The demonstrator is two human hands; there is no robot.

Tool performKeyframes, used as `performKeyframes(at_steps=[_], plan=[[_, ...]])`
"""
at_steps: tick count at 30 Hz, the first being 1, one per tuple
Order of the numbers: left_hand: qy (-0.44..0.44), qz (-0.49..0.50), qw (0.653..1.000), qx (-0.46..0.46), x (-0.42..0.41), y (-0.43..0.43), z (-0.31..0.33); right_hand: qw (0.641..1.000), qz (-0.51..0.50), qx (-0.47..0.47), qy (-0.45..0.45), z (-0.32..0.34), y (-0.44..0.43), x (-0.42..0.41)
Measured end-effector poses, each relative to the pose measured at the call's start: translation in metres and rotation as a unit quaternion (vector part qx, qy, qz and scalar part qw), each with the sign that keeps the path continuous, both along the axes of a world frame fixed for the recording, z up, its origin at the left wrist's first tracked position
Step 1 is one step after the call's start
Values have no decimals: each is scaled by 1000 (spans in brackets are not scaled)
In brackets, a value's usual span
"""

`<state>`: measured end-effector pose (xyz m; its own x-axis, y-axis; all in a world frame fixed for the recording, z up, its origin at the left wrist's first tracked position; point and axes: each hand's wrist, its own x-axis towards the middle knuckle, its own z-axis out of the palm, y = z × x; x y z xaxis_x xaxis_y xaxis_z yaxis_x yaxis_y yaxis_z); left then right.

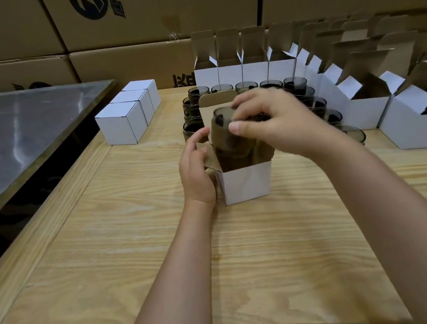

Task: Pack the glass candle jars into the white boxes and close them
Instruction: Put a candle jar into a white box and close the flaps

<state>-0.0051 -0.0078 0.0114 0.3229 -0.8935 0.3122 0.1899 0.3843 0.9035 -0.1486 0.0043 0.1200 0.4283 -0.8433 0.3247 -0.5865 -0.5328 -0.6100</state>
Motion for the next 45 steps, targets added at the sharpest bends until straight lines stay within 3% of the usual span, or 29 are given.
performKeyframes(at_steps=[5, 9, 17, 19, 21, 24, 26, 31, 35, 38, 45], plan=[[-4, -5, 1000, -3, 0, -4, -3, 998, 6, 31, 45, -21, 0, -4], [-3, -13, 1000, -8, -1, -4, -4, 989, 15, -4, 147, -30, -1, -6], [-5, -22, 1000, -11, -1, -3, -4, 985, 21, -15, 170, -42, 0, -12], [-10, -26, 1000, -9, -2, -2, -3, 994, 16, -32, 107, -50, 1, -13], [0, -31, 999, 17, -3, -1, -1, 997, -15, -20, -71, -58, 2, -14], [-5, -34, 999, 32, -3, 0, -3, 923, -70, 69, -371, -68, 5, -9], [-36, -25, 999, 18, -4, 2, -2, 874, -87, 119, -464, -77, 4, -5], [-2, -67, 998, -16, -6, 5, -1, 828, -43, 176, -530, -88, 1, 4], [20, -75, 997, 15, -7, 1, -1, 863, -26, 210, -459, -96, 1, 9], [9, -68, 997, 22, -9, 1, 2, 882, -13, 184, -434, -98, -1, 7], [-52, -36, 998, 8, -10, 3, 2, 864, 14, 169, -475, -96, 0, 6]])
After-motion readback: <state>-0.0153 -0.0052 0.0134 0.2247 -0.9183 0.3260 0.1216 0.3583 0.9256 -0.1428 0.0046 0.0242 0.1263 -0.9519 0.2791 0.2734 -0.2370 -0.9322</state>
